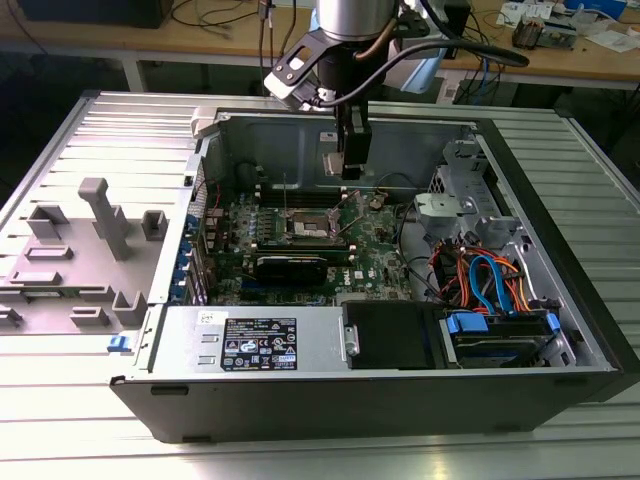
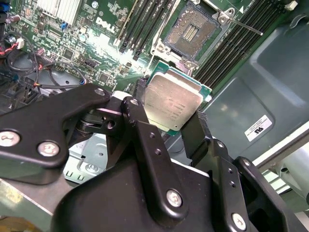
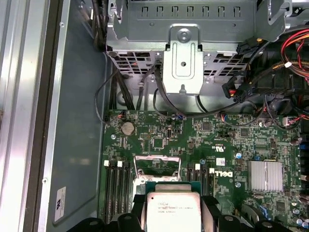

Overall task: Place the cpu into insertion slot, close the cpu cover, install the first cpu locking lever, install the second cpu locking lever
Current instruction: 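Place the cpu into insertion slot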

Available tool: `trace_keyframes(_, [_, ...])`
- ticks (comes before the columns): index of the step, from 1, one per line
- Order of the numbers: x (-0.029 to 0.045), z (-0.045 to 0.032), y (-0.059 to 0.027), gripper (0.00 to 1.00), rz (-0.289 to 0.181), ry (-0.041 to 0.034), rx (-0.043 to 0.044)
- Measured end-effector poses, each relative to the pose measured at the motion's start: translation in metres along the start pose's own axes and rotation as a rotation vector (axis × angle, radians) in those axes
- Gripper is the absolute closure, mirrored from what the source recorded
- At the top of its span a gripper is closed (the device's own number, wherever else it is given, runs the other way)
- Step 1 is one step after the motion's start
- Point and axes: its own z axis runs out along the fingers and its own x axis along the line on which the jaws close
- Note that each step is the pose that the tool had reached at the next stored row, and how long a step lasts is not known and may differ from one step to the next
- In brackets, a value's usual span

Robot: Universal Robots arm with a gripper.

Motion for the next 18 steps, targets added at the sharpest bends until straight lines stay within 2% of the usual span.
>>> trace_keyframes(18, [-0.0007,0.0058,-0.0007,0.46,0.008,-0.0007,-0.0013])
